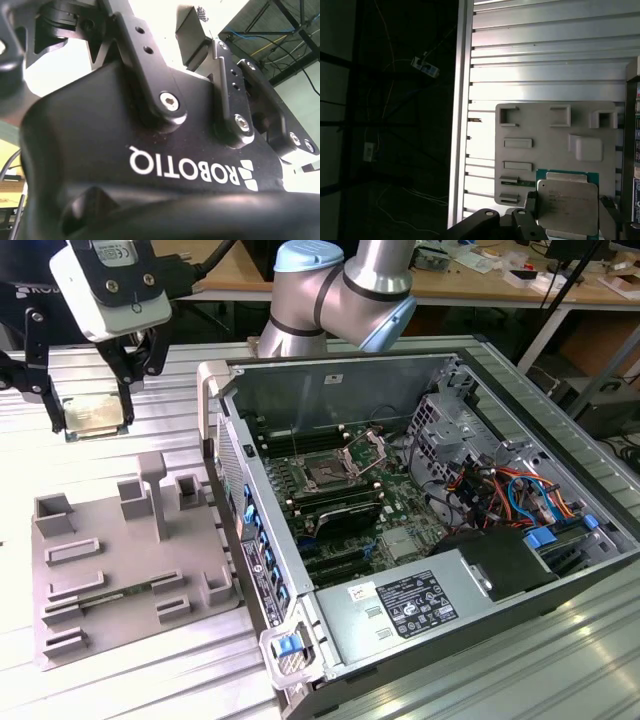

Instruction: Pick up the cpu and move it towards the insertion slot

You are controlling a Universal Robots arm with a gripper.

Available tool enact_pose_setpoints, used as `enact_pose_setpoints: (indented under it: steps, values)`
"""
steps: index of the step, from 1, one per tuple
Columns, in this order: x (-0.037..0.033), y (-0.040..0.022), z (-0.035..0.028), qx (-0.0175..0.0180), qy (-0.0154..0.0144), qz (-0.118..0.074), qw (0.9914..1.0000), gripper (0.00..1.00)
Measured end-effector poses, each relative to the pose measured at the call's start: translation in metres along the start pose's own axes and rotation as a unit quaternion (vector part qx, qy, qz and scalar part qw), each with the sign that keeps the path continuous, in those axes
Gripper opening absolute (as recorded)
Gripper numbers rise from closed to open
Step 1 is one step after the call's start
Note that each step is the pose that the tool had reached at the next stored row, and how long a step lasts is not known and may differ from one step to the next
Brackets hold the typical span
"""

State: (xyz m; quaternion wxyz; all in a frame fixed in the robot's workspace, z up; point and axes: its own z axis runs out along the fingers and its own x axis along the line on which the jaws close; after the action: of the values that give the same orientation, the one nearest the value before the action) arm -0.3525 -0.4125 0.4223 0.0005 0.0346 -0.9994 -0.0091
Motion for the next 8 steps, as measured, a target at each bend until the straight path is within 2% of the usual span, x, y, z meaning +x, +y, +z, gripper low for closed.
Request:
enact_pose_setpoints:
  steps: [8]
  values:
    - [-0.0050,-0.0004,0.0005,0.0000,0.0000,0.000,1.00000,0.53]
